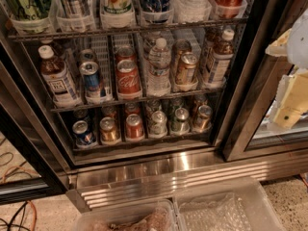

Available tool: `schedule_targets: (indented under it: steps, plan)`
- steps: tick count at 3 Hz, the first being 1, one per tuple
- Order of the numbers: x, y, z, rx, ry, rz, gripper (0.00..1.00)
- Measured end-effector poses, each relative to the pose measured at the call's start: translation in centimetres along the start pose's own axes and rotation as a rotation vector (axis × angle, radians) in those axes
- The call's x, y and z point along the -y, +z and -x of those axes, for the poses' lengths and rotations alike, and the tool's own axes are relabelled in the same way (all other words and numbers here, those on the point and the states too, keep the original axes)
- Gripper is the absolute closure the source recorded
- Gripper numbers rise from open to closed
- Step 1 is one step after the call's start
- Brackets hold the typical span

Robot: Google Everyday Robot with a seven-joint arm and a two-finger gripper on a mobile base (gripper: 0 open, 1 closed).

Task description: Pick orange can from bottom shelf of fridge

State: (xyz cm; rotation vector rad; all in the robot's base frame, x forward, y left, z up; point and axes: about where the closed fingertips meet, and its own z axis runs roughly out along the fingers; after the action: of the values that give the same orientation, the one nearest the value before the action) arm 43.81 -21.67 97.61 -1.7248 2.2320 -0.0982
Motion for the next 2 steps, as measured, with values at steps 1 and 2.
schedule_targets:
  steps: [1, 2]
  plan:
    - [0.0, 0.0, 0.0, 0.000, 0.000, 0.000, 0.00]
    - [-2.6, 3.5, 2.4, 0.062, 0.014, 0.084, 0.00]
